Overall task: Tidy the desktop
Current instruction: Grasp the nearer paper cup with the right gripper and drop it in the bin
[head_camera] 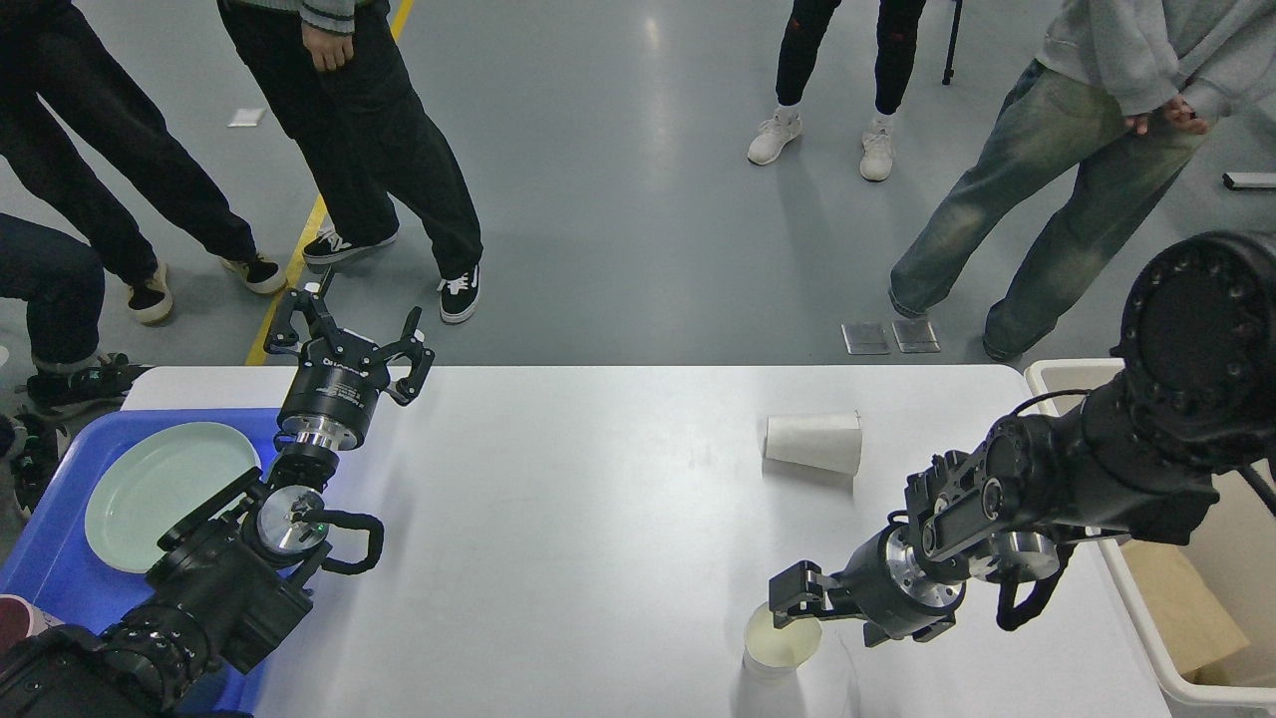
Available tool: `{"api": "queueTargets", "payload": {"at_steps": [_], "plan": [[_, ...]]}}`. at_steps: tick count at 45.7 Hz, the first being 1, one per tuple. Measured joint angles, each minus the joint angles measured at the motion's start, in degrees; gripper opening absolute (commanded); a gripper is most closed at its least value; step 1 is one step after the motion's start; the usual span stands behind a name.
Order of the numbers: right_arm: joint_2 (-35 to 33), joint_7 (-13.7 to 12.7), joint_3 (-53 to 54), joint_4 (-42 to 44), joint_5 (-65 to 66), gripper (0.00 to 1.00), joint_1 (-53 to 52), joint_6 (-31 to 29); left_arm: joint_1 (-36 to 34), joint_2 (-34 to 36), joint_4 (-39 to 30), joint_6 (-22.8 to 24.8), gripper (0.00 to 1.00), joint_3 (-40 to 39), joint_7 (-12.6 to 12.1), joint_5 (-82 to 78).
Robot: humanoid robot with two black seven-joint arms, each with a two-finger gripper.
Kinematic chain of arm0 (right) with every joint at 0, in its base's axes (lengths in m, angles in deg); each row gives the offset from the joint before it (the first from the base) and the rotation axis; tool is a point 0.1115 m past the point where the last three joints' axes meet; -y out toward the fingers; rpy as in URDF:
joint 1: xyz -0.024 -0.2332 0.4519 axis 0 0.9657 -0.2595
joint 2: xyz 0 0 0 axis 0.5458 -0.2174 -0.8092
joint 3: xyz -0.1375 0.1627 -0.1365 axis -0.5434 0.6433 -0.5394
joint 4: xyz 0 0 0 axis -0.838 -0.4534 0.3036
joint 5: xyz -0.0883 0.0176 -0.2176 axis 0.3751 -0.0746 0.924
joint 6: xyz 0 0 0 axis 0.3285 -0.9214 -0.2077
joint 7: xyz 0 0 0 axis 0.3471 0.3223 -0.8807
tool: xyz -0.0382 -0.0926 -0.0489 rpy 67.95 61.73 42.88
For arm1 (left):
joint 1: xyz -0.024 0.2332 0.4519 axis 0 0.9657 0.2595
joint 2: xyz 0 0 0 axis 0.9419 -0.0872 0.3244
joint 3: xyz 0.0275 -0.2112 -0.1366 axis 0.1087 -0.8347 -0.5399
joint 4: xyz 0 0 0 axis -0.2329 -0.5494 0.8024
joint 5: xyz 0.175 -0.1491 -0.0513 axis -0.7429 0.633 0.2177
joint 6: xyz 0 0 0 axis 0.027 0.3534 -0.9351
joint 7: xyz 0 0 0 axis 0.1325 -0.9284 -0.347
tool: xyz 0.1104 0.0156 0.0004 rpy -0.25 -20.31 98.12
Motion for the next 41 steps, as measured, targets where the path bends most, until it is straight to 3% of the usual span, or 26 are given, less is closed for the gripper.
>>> {"api": "queueTargets", "payload": {"at_steps": [4,8,14,19,41], "plan": [[0.52,0.35,0.01,0.1,-0.02,0.99,1.72,1.66,0.0,0.0,0.0,0.0,0.97,0.0,0.0,-0.01],[0.78,0.43,0.01,0.21,-0.05,0.87,3.32,3.08,0.0,0.0,0.0,0.0,0.97,0.0,0.0,0.0],[0.83,0.46,0.01,0.29,-0.13,0.21,4.23,4.78,0.0,-0.01,0.0,0.0,0.97,0.0,0.0,0.0],[0.79,0.49,0.01,0.49,-0.13,0.02,4.41,6.7,0.0,-0.01,0.0,0.0,0.97,0.0,0.0,0.0],[1.63,0.39,0.01,-0.41,-0.5,0.0,5.24,11.63,0.0,-0.01,0.0,-0.08,0.97,0.0,0.02,0.0]]}}
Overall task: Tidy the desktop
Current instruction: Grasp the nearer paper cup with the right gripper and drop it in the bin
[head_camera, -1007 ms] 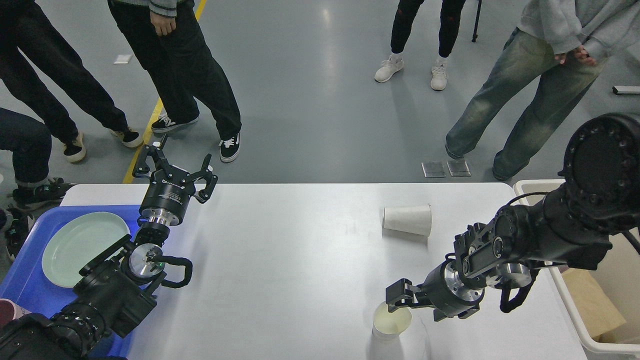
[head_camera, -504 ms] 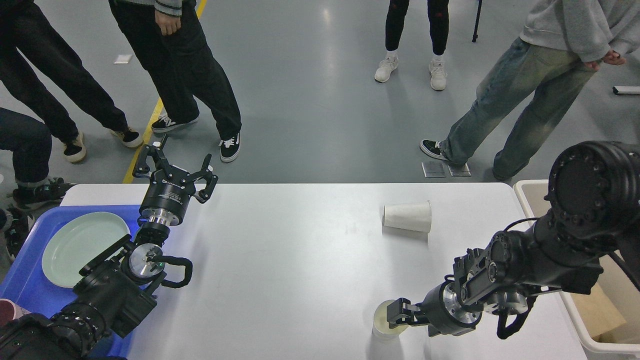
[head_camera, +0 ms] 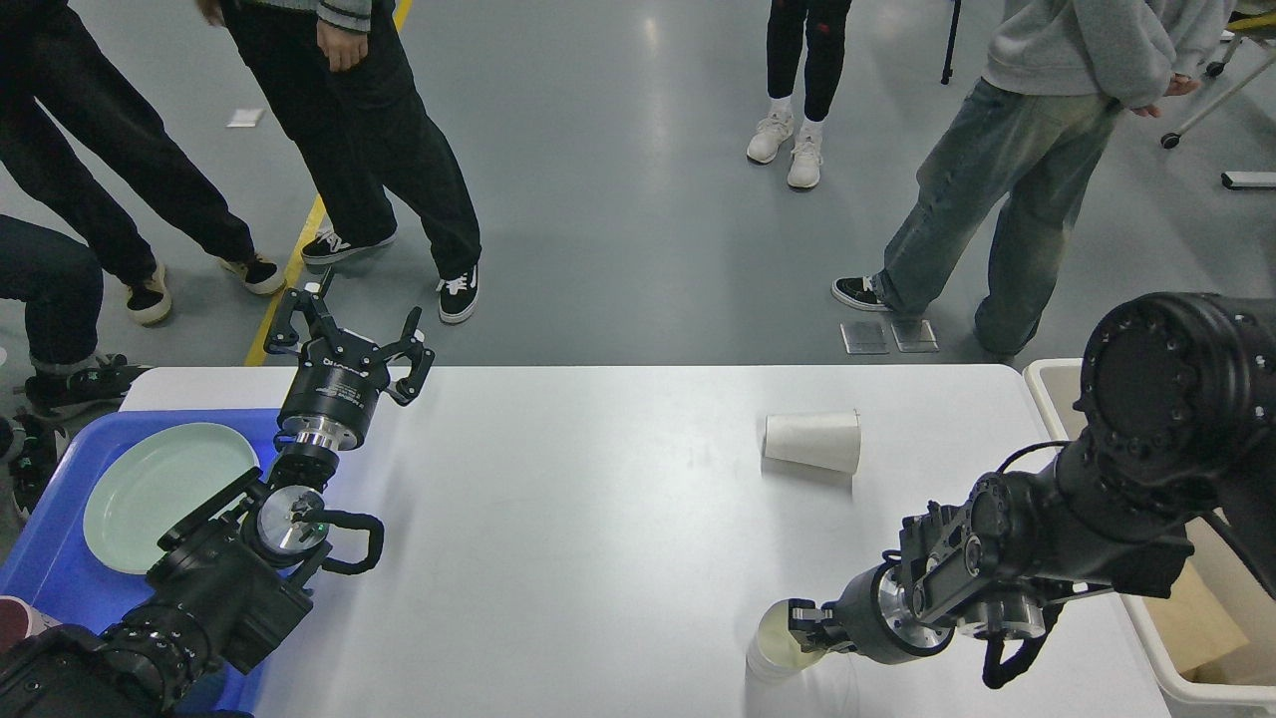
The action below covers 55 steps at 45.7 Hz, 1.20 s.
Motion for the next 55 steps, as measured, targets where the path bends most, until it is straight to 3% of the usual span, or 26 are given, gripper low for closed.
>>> {"api": "queueTargets", "payload": {"at_steps": [12,19,22,30,36,45,55], "plan": [[-4.15,0.03,-0.2,-5.9,0.59,0.0,-6.77,-1.14,0.0,0.0,0.0,0.0,0.97,-0.03,0.0,0.0],[-9.11,0.09,-1.06,-12.48,0.99,0.0,-17.46,-5.47,0.0,0.01,0.0,0.0,0.97,-0.05,0.0,-0.01],[-12.51,0.09,-1.63,-14.32,1.09,0.0,-26.06,-11.84,0.0,0.02,0.01,0.0,0.97,-0.04,0.0,0.0],[-18.17,0.0,-1.42,-15.78,1.07,0.0,-50.07,-36.41,0.0,0.08,0.01,0.0,0.97,-0.01,0.0,-0.01],[-18.37,-0.24,-1.0,-16.06,1.08,0.0,-58.9,-44.76,0.0,0.09,0.03,0.0,0.97,0.0,0.0,0.0],[-19.13,-0.83,-5.03,-13.19,3.76,0.0,-55.17,-42.22,0.0,0.09,0.03,0.0,0.97,0.01,0.02,0.0],[-20.7,-1.01,-15.96,-0.87,3.9,0.0,-30.98,-20.36,0.0,0.1,-0.01,0.0,0.97,0.0,0.08,0.0]]}}
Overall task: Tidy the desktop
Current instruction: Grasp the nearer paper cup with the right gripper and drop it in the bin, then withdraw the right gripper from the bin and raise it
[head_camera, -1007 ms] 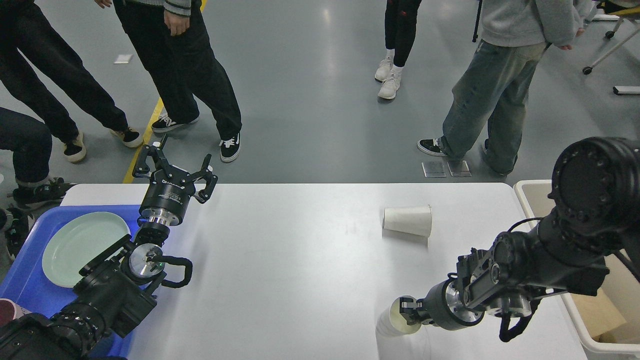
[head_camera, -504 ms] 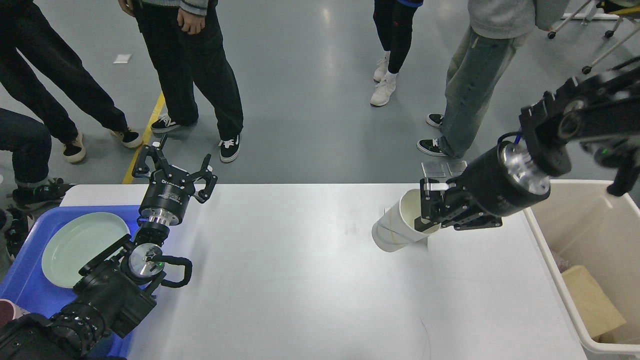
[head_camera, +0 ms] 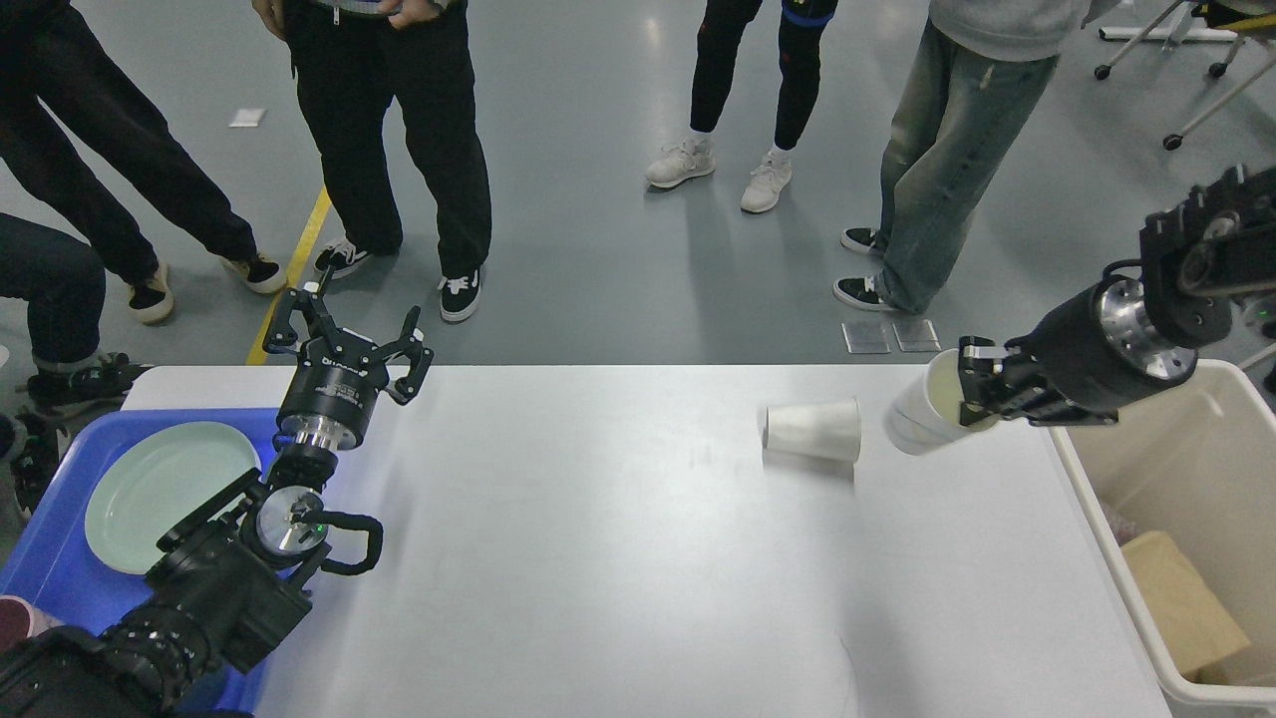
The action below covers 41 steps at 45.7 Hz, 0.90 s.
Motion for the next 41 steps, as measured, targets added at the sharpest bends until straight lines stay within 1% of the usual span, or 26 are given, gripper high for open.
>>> {"api": "queueTargets", "payload": {"at_steps": [2,3,5,11,16,21,23,24,25,26,27,28,31,35,41], "plan": [[-0.36,-0.02,-1.59,3.19,-0.23,0.0,4.69,3.41,0.0,0.0,0.0,0.0,0.97,0.0,0.0,-0.02],[-0.94,-0.08,-3.06,7.53,-1.03,0.0,10.88,7.13,0.0,0.0,0.0,0.0,0.97,0.0,0.0,0.0],[-1.36,-0.1,-3.54,10.17,-2.06,0.0,14.54,8.92,0.0,0.0,0.0,0.0,0.97,0.0,0.0,0.0],[-2.52,-0.62,-4.07,22.91,-11.29,0.0,29.17,14.28,0.0,-0.02,-0.02,0.0,0.97,0.0,0.0,-0.02],[-2.48,-0.94,-3.49,33.72,-21.21,0.0,42.94,20.93,0.0,-0.03,0.0,0.0,0.97,0.0,0.0,-0.03],[-1.85,-2.71,-3.31,44.05,-29.68,0.0,56.32,29.15,0.0,-0.02,0.01,0.0,0.97,-0.01,0.0,0.0],[-1.24,-3.83,-3.19,50.02,-32.29,0.0,61.46,31.91,0.0,-0.02,0.01,0.0,0.97,0.0,0.0,-0.02],[-1.0,-4.22,-3.13,52.5,-32.96,0.37,63.49,32.69,0.0,-0.02,0.01,0.0,0.97,-0.01,0.0,-0.02],[-0.82,-4.52,-3.1,54.93,-33.5,0.99,65.49,33.27,0.0,-0.02,0.01,0.0,0.97,-0.01,0.0,-0.02],[-0.68,-4.77,-3.07,57.31,-33.89,1.0,67.49,33.68,0.0,-0.02,0.01,0.0,0.97,0.0,0.0,-0.02],[-0.58,-4.93,-3.01,59.55,-34.13,0.93,69.24,33.92,0.0,-0.02,0.01,0.0,0.97,0.0,0.0,-0.02],[-0.5,-5.04,-2.88,62.13,-34.32,1.0,71.3,34.05,0.0,-0.02,0.01,0.0,0.97,0.0,0.0,-0.02],[-0.37,-5.17,-2.14,67.05,-34.52,1.0,75.21,33.99,0.0,-0.02,0.01,0.0,0.97,0.0,0.0,-0.01],[-0.35,-5.21,-0.52,69.47,-34.55,1.0,77.35,33.68,0.0,-0.01,0.01,0.0,0.97,0.0,0.0,-0.01],[-0.46,-5.22,1.95,70.27,-34.56,1.0,77.83,33.51,0.0,-0.01,0.01,0.0,0.97,0.0,0.0,-0.01]]}}
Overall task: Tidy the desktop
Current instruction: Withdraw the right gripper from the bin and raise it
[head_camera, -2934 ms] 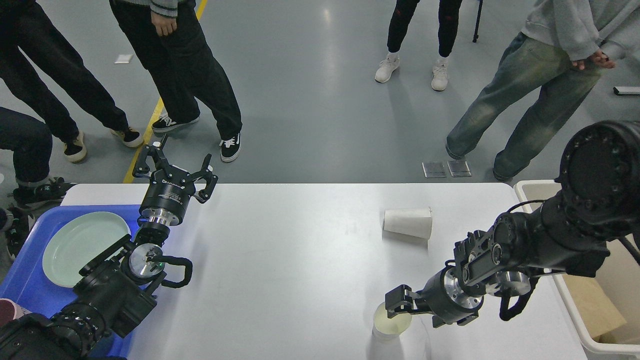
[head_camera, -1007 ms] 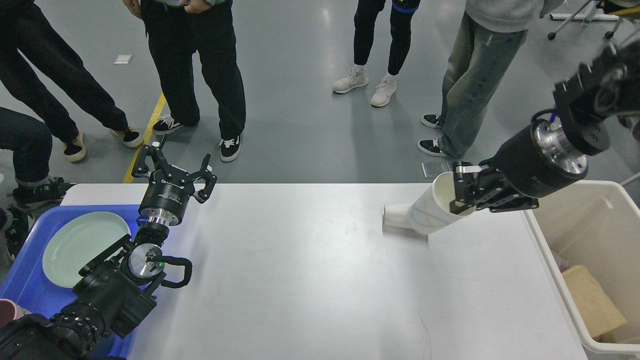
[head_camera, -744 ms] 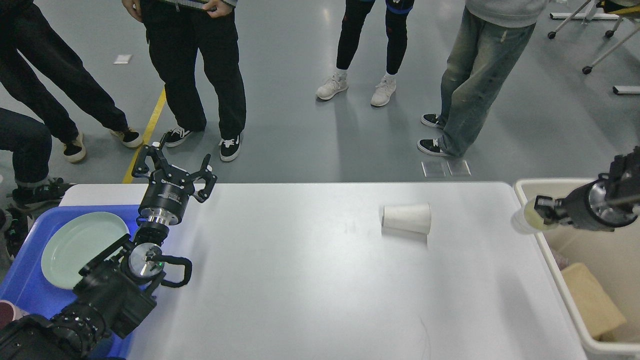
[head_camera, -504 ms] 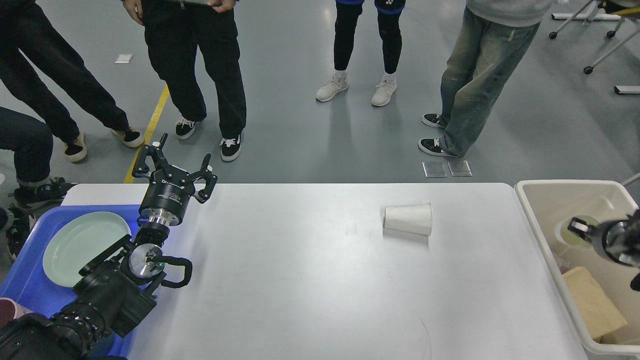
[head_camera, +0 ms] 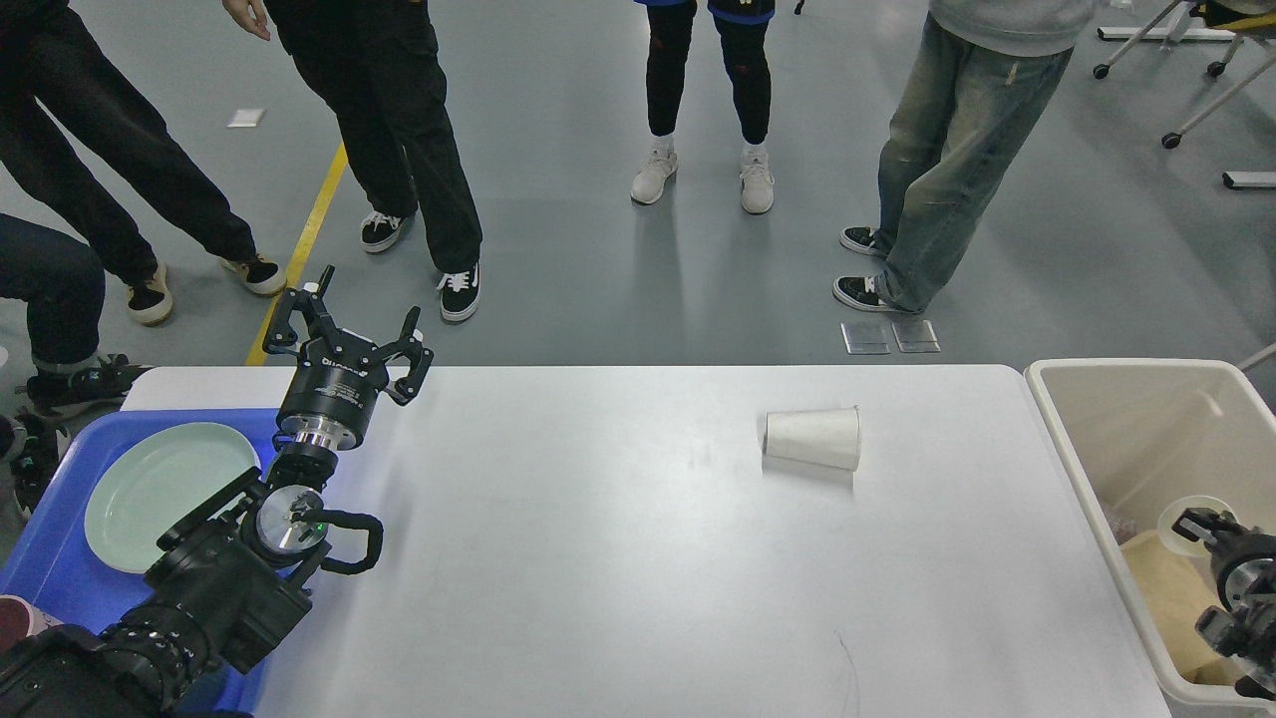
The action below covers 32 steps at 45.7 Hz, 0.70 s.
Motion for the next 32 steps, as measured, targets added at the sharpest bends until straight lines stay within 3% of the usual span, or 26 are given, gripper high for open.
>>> {"api": "queueTargets", "payload": {"at_steps": [10,16,21,27,32], "plan": [[-0.38,0.02,1.99,0.24,0.05,1.0,-1.55,-3.14,0.0,0.0,0.01,0.0,0.97,0.0,0.0,0.0],[-0.46,0.81,4.6,-0.03,0.3,1.0,-8.53,-12.18,0.0,-0.01,0.01,0.0,0.97,0.0,0.0,0.01],[-2.94,3.01,7.65,-0.24,0.61,1.0,-18.15,-26.07,0.0,-0.03,0.01,0.0,0.97,0.0,0.0,0.01],[-6.97,9.06,8.59,-0.37,1.92,1.0,-31.81,-47.49,0.0,-0.06,0.01,0.0,0.97,0.0,0.0,0.01],[-8.0,11.62,8.9,-1.53,6.81,1.0,-43.4,-61.63,0.0,-0.06,0.01,0.0,0.97,0.0,0.0,0.01]]}}
